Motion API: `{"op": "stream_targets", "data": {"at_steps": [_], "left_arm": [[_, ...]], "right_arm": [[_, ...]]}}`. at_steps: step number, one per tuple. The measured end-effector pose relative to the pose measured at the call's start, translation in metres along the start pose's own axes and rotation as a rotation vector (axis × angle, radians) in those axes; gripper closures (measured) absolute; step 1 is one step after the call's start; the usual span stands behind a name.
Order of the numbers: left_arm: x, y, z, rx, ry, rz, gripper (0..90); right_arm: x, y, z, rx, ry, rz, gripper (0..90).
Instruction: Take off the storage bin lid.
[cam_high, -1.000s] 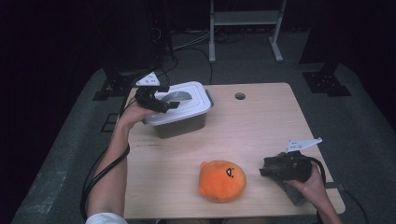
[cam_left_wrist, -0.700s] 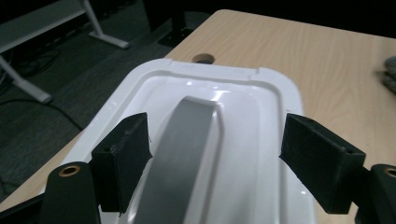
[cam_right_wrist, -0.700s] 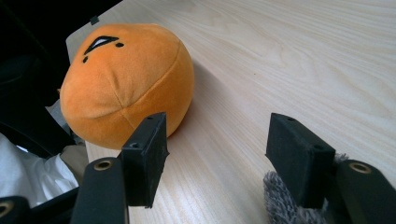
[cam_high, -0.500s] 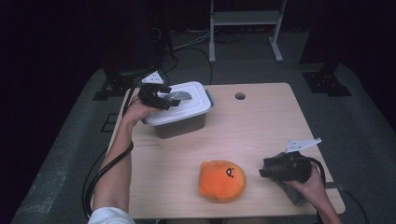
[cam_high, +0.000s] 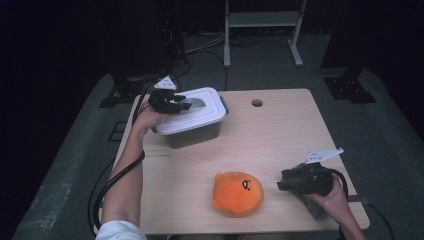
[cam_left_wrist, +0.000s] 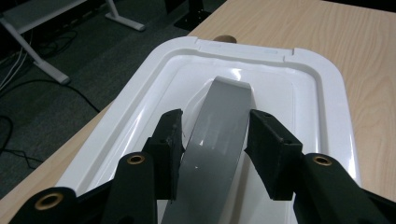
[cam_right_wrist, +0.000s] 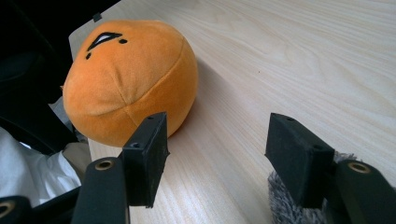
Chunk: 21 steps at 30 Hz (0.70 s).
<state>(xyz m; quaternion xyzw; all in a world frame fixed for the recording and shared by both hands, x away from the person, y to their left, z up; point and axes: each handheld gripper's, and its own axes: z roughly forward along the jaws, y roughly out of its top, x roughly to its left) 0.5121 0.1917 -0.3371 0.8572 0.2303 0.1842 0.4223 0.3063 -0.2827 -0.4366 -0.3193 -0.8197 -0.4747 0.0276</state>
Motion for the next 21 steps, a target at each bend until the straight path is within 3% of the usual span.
{"op": "stream_targets", "data": {"at_steps": [7, 12, 21], "left_arm": [[-0.002, 0.002, -0.001, 0.015, -0.017, 0.016, 59.3], [-0.006, 0.003, -0.002, 0.013, -0.065, 0.024, 64.4], [-0.015, 0.005, -0.001, 0.02, -0.06, 0.034, 66.6]], "right_arm": [[0.001, 0.0, 0.001, 0.004, 0.003, -0.004, 38.0], [0.001, 0.0, 0.001, 0.005, 0.006, -0.004, 38.0], [0.002, 0.001, 0.001, 0.003, 0.006, -0.007, 38.0]]}}
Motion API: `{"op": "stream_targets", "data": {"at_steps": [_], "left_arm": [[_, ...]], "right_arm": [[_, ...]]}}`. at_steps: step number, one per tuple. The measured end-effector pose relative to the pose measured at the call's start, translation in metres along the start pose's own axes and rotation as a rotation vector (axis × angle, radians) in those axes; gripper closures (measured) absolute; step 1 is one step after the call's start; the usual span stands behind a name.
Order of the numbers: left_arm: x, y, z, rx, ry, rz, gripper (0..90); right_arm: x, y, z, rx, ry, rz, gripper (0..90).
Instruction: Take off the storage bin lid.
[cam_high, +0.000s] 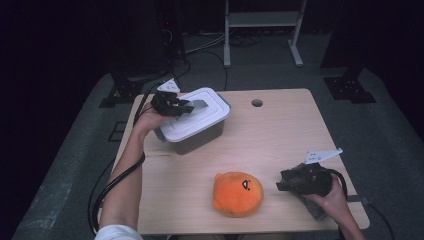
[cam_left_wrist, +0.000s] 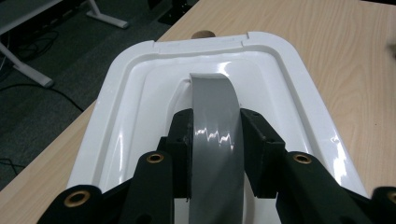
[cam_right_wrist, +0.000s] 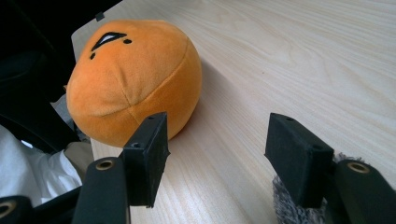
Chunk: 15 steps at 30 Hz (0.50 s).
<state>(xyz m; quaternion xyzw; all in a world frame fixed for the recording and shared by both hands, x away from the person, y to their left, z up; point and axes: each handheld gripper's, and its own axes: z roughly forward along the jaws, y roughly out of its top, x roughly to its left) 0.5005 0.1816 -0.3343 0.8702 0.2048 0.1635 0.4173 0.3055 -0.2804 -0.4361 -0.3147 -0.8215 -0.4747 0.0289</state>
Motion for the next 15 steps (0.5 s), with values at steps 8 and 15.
{"op": "stream_targets", "data": {"at_steps": [8, 15], "left_arm": [[-0.0023, 0.0038, -0.0003, 0.023, -0.029, -0.006, 66.8], [-0.0089, 0.0069, 0.0008, 0.032, -0.062, 0.007, 66.8]], "right_arm": [[-0.0007, 0.0006, -0.0008, -0.002, -0.002, -0.002, 38.0], [-0.0011, 0.0009, -0.0032, -0.01, -0.007, -0.004, 38.0]]}}
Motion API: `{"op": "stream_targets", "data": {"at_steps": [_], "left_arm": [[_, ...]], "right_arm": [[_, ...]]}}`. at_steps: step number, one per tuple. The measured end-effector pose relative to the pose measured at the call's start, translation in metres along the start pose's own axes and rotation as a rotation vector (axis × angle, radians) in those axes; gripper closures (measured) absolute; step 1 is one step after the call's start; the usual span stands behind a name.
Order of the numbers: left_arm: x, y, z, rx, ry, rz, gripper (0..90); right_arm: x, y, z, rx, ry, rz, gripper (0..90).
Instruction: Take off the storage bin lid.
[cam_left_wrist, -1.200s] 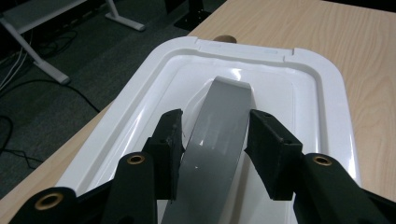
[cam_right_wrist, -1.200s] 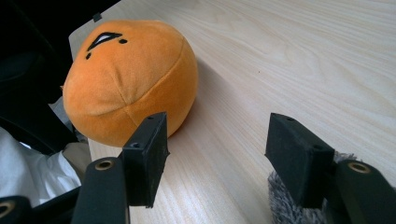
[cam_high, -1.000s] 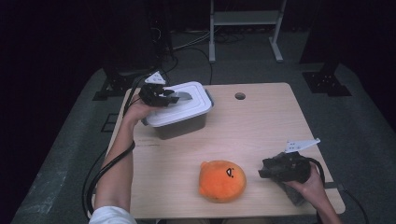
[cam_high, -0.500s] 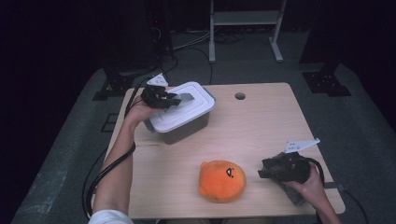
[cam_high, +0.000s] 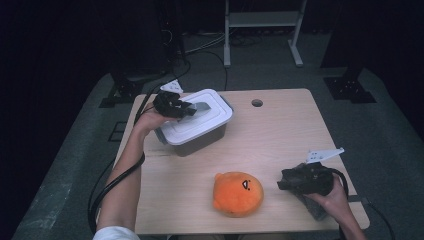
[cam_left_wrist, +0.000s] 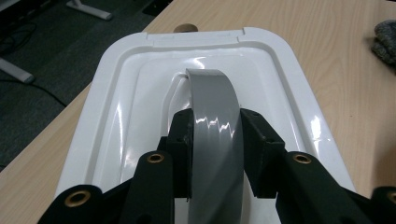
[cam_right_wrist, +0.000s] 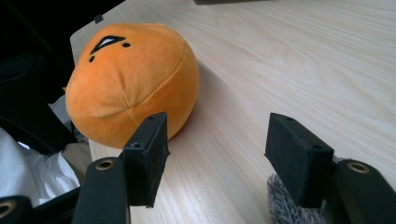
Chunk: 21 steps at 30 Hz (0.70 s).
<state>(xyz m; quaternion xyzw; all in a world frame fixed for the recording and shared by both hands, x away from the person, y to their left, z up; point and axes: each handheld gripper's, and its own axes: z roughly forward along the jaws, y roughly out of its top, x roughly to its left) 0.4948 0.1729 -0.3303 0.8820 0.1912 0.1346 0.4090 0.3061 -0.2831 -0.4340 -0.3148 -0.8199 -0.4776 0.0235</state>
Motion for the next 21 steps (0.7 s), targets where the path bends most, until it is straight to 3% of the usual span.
{"op": "stream_targets", "data": {"at_steps": [21], "left_arm": [[-0.03, 0.007, 0.003, 0.02, -0.067, 0.055, 66.7]], "right_arm": [[0.002, 0.002, 0.001, -0.005, 0.013, -0.013, 38.0]]}}
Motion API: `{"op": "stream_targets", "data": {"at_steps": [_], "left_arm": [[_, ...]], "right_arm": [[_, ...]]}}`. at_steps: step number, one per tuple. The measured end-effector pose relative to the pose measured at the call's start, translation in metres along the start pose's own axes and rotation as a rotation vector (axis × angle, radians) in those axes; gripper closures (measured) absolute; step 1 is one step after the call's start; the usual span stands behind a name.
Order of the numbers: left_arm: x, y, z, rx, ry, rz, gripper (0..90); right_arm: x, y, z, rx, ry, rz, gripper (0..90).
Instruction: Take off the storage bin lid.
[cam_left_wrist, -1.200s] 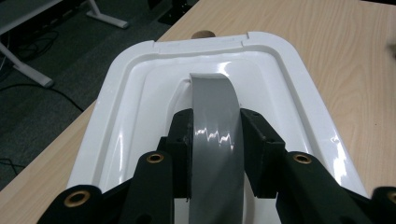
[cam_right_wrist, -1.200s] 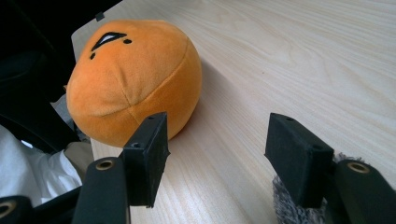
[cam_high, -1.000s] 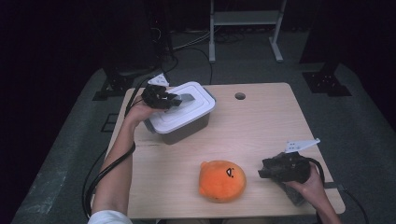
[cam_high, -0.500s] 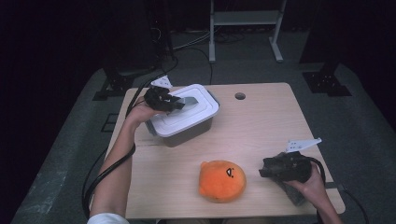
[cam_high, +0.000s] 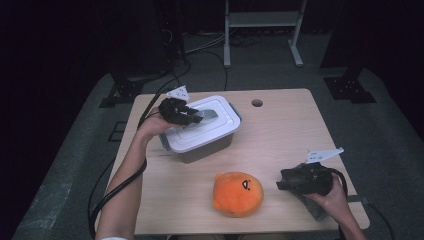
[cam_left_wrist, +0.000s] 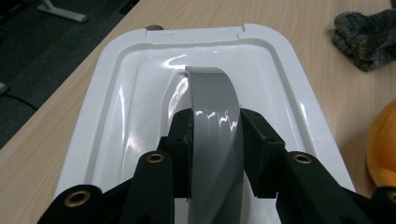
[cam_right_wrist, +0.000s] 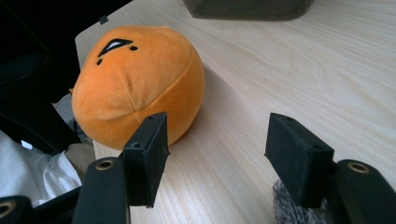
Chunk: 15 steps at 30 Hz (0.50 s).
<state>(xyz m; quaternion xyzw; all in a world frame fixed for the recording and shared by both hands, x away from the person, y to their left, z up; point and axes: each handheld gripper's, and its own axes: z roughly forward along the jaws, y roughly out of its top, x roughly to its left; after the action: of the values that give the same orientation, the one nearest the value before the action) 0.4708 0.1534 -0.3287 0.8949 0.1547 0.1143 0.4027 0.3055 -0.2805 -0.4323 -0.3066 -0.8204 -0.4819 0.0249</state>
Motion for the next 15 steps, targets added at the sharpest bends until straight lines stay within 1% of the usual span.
{"op": "stream_targets", "data": {"at_steps": [5, 6, 7, 8, 11, 14, 15], "left_arm": [[-0.009, 0.002, 0.001, 0.004, -0.01, 0.016, 66.7], [-0.009, 0.002, 0.001, 0.004, -0.01, 0.016, 66.7], [-0.012, 0.003, 0.001, 0.015, -0.014, 0.028, 66.7], [-0.014, 0.004, 0.001, 0.013, -0.013, 0.024, 66.7], [-0.017, 0.005, 0.001, 0.02, -0.021, 0.038, 66.7], [-0.021, 0.006, 0.002, 0.015, -0.028, 0.037, 66.7], [-0.021, 0.006, 0.002, 0.019, -0.032, 0.045, 66.7]], "right_arm": [[0.001, 0.0, 0.001, 0.002, 0.006, 0.0, 38.0], [0.001, 0.0, 0.001, 0.002, 0.006, 0.0, 38.0], [0.0, 0.0, 0.001, 0.0, 0.008, 0.002, 38.0], [0.0, 0.0, 0.001, 0.0, 0.008, 0.002, 38.0], [0.001, 0.0, 0.001, -0.003, 0.01, 0.004, 38.0], [0.001, 0.0, 0.001, -0.002, 0.01, 0.004, 38.0], [0.001, 0.0, 0.001, -0.002, 0.01, 0.003, 38.0]]}}
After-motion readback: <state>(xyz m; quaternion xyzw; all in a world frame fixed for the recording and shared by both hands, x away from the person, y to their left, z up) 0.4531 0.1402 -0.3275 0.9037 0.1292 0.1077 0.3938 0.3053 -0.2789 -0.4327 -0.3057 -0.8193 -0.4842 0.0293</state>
